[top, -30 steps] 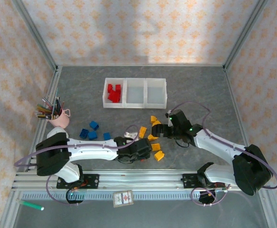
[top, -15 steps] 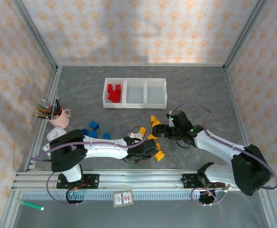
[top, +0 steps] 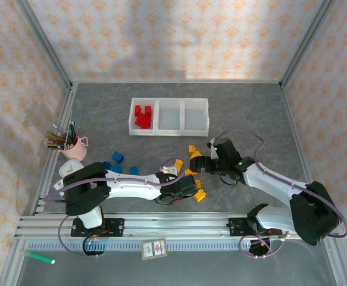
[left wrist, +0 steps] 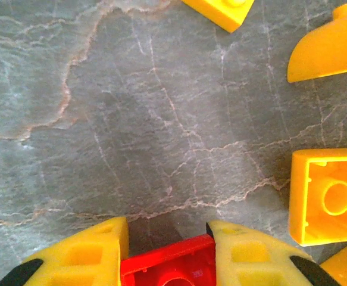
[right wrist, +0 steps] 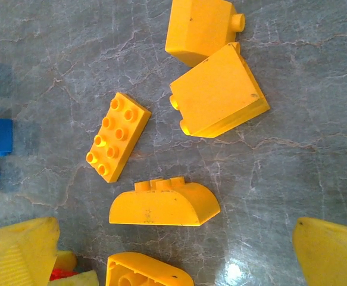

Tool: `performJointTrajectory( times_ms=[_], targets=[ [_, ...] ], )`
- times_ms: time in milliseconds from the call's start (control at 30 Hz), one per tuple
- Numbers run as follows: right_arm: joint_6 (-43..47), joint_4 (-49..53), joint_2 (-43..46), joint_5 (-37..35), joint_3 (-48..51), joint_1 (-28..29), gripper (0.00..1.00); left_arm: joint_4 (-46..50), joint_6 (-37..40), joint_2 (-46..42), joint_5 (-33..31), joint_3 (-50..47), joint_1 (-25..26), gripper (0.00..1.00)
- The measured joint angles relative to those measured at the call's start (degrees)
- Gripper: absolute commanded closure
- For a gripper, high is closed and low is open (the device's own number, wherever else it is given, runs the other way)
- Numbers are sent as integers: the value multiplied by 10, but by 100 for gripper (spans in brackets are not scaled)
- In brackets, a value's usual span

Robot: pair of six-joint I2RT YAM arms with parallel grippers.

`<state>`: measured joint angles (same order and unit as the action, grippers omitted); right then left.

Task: Sort the legos into containers by color
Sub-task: Pick up the lego from the middle-left of the table, then place the lego in the container.

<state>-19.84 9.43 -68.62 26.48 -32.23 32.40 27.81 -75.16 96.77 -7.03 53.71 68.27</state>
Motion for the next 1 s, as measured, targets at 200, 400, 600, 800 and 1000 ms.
performJointTrajectory(
  times_ms=[200, 400, 600, 800, 1000],
  targets=[
    [11, 3, 25, 7, -10, 0, 0, 9, 3, -43, -28, 0, -5, 73],
    [12, 4, 23, 16, -56, 2, 0, 33, 51, -143, -73, 0, -69, 73],
    [4, -13, -14, 11, -116, 14, 0, 35, 159, -202, -118, 22, -214, 73],
    [-10, -30, -76, -1, -174, 29, 0, -11, 284, -156, -127, 88, -362, 72],
    [-19, -53, -110, -25, -200, 32, 0, -63, 363, -37, -99, 169, -440, 73]
  ],
)
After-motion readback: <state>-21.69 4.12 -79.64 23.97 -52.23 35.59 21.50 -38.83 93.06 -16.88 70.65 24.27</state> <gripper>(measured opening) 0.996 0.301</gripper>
